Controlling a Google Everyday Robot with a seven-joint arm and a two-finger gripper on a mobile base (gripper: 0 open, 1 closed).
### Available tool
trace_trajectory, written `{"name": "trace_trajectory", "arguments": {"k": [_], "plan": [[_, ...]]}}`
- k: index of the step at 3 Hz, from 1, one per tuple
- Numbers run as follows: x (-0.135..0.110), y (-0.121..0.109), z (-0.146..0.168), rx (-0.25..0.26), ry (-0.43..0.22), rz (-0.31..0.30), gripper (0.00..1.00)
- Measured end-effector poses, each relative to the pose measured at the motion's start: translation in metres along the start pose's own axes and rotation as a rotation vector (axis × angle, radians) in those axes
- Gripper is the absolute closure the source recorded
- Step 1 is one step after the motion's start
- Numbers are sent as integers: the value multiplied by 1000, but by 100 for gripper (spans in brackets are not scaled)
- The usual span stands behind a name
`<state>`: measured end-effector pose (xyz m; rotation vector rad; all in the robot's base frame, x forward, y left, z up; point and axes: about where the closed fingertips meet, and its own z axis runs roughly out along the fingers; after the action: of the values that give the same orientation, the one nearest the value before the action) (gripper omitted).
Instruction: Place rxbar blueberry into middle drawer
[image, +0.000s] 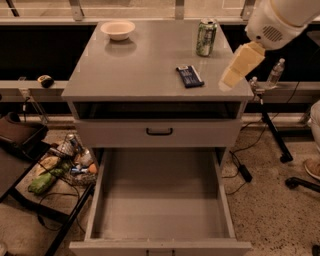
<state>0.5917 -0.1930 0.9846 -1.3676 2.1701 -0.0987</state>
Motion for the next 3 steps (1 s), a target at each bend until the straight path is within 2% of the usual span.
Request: {"name": "trace_trajectory", "arguments": {"k": [1,2,3], "plan": [[-24,-35,28,60,109,98,0],[-37,-47,59,57,256,233,0],[-39,-42,61,46,277,289,0]]}}
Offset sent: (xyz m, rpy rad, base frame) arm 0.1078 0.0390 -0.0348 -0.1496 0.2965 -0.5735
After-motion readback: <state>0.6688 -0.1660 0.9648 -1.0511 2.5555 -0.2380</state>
